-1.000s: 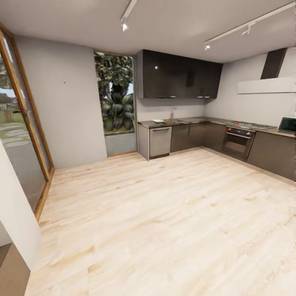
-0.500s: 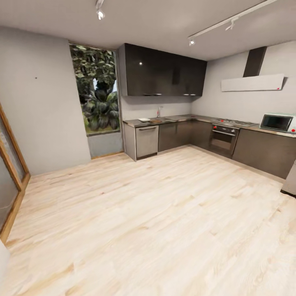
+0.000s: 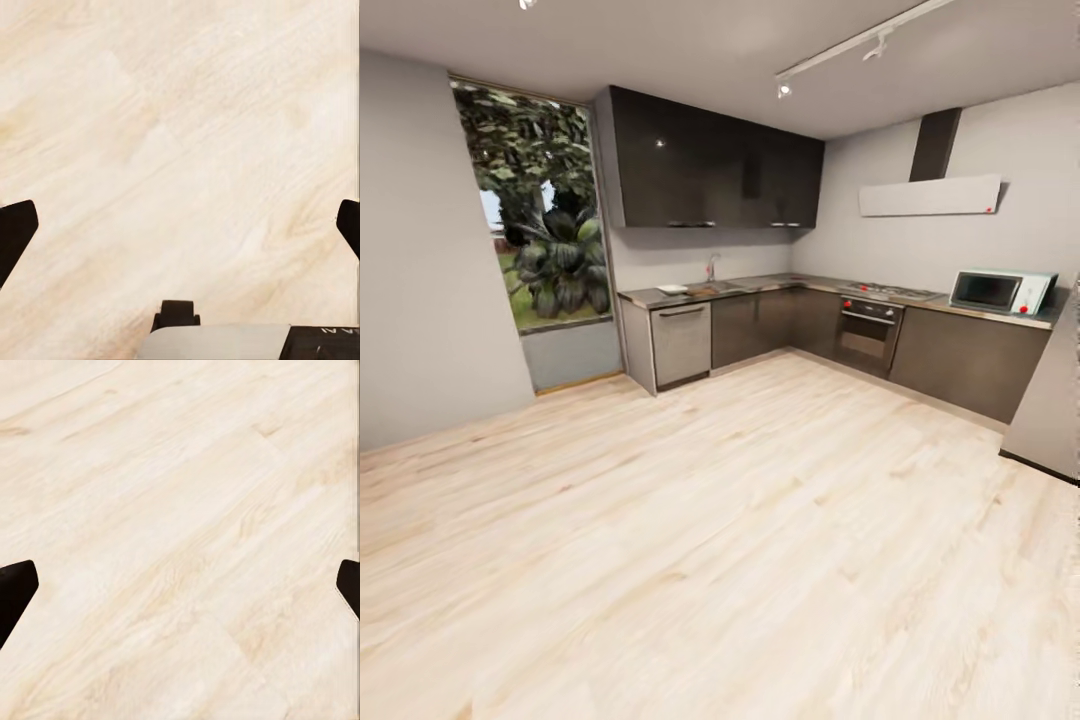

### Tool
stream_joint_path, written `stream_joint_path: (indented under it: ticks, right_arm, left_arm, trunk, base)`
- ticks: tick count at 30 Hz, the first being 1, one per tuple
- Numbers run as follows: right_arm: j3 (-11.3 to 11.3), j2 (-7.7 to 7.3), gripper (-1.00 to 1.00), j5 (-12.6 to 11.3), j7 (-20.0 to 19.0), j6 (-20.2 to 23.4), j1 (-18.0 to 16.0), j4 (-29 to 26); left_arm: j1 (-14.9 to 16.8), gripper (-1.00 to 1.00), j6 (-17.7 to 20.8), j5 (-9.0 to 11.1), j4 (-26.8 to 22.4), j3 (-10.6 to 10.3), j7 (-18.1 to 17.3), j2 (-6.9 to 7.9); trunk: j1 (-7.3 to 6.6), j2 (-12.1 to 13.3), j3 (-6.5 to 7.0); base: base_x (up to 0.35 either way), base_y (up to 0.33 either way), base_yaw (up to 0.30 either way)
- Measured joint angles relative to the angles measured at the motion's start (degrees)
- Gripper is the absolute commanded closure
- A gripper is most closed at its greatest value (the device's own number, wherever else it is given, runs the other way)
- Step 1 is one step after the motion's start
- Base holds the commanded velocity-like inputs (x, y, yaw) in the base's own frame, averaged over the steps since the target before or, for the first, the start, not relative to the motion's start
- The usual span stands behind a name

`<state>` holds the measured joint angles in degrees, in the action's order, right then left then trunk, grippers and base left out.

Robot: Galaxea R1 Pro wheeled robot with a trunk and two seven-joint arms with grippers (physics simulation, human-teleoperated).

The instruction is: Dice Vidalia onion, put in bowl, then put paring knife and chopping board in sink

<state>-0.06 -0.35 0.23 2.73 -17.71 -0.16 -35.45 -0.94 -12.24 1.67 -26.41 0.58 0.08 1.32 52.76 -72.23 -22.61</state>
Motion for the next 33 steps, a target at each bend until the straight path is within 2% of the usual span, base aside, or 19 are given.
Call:
stream_joint_path:
  ticks: [9,33]
  right_arm:
    - [0.01,0.0,-1.0,0.0,0.0,0.01,0.0,0.01]
    - [0.01,0.0,-1.0,0.0,0.01,0.01,0.0,-0.02]
  left_arm:
    - [-0.01,-1.0,-0.02,0.0,-0.06,0.01,0.0,0.0]
    - [-0.01,-1.0,-0.06,0.0,-0.04,0.01,0.0,-0.03]
  trunk:
    - [0.0,0.0,-0.07]
    - [0.0,0.0,-0.07]
  base:
    - [0.318,-0.112,-0.015]
    - [0.318,-0.014,0.0]
